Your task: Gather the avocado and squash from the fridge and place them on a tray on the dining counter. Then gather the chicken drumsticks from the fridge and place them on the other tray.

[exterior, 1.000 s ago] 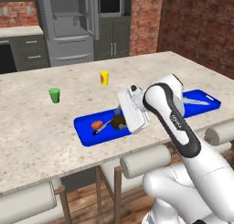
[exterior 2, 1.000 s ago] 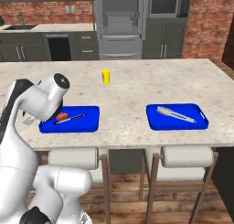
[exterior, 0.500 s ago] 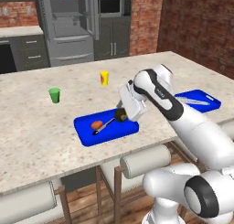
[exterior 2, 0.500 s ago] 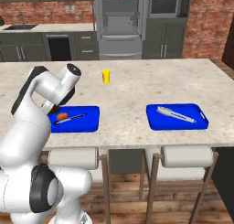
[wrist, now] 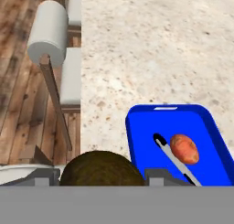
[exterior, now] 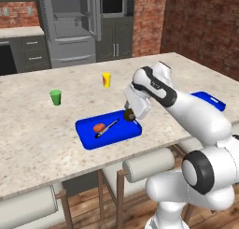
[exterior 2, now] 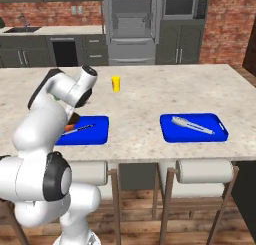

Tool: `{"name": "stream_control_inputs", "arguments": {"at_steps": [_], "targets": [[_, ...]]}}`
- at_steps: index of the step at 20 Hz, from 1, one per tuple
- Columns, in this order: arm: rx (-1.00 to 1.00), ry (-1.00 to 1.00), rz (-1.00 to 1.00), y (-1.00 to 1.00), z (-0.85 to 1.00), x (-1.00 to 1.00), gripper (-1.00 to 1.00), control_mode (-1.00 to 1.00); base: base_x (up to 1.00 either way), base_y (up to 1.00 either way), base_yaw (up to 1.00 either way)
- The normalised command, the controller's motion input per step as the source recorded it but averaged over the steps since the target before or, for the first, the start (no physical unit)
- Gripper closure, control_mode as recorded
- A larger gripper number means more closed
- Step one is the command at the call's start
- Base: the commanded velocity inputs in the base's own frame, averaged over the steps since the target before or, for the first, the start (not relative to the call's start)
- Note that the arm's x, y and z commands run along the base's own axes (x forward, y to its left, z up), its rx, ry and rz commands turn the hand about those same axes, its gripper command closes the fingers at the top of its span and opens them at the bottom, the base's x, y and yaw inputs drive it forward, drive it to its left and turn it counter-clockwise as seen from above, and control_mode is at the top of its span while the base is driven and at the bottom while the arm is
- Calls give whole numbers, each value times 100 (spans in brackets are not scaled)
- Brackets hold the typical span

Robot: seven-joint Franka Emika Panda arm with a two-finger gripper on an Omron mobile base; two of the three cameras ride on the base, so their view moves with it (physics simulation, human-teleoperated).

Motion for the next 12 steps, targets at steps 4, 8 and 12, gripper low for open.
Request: {"name": "stream_control_inputs", "arguments": {"at_steps": [4, 8, 12], "targets": [[-12, 0, 2, -16, -41, 28, 100, -100, 0, 0, 0], [-8, 1, 0, -3, -31, 40, 100, -100, 0, 0, 0], [-7, 0, 0, 0, -31, 42, 100, -100, 0, 0, 0]]}}
